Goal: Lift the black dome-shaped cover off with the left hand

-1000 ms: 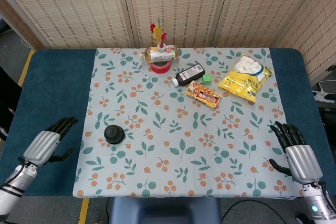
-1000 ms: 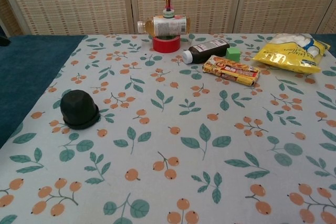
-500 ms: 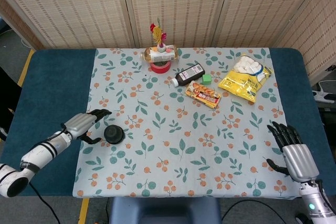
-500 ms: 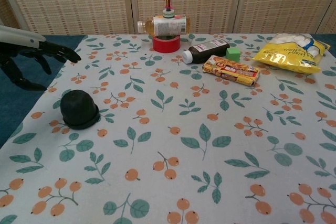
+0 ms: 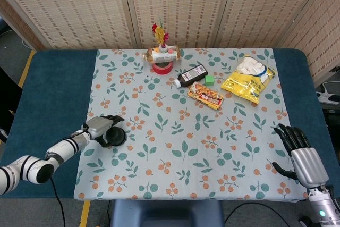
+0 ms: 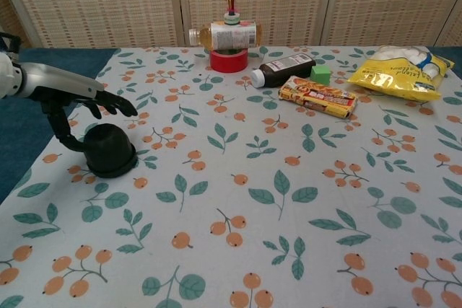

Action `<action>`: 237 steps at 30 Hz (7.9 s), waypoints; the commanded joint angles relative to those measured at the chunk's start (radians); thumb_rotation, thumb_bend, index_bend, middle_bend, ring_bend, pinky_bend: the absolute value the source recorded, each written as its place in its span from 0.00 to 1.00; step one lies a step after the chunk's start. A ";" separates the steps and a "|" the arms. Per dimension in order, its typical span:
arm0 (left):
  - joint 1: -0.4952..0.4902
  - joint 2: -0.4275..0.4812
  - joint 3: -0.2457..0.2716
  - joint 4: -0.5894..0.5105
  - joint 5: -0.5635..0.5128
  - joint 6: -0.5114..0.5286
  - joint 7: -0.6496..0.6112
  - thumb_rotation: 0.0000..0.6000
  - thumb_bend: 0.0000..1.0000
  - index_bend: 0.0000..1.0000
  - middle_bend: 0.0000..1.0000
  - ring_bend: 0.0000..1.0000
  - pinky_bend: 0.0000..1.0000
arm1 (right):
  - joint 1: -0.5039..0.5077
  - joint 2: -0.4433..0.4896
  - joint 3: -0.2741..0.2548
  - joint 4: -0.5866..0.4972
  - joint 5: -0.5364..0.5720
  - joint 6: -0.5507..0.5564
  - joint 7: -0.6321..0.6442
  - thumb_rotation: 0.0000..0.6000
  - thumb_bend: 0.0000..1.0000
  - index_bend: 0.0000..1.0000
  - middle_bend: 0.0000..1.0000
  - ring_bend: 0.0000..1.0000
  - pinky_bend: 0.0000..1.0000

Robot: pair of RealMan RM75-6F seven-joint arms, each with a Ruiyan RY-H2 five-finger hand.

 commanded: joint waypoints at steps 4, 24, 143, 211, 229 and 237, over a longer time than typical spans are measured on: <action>-0.073 -0.040 0.075 0.010 -0.103 0.035 0.076 1.00 0.32 0.00 0.00 0.00 0.11 | 0.001 0.004 -0.001 -0.001 0.002 -0.004 0.006 1.00 0.12 0.00 0.00 0.00 0.00; -0.205 -0.061 0.188 0.015 -0.259 0.031 0.141 1.00 0.33 0.03 0.00 0.00 0.17 | 0.004 0.009 -0.005 -0.014 0.010 -0.021 -0.003 1.00 0.12 0.00 0.00 0.00 0.00; 0.515 -0.079 -0.428 -0.046 0.091 0.202 0.146 1.00 0.52 0.53 0.60 0.44 0.75 | -0.003 -0.006 -0.033 -0.033 -0.023 -0.035 -0.074 1.00 0.12 0.00 0.00 0.00 0.00; 0.305 -0.134 -0.132 0.016 0.207 0.347 0.163 1.00 0.38 0.00 0.00 0.00 0.09 | 0.012 0.016 -0.052 -0.046 -0.035 -0.063 -0.035 1.00 0.12 0.00 0.00 0.00 0.00; 0.278 -0.077 -0.056 -0.020 0.128 0.336 0.284 1.00 0.36 0.00 0.00 0.00 0.06 | 0.021 0.028 -0.067 -0.050 -0.055 -0.078 -0.011 1.00 0.12 0.00 0.00 0.00 0.00; 0.274 -0.102 -0.049 0.016 0.111 0.360 0.297 1.00 0.35 0.07 0.00 0.00 0.06 | 0.021 0.032 -0.068 -0.051 -0.058 -0.075 -0.003 1.00 0.12 0.00 0.00 0.00 0.00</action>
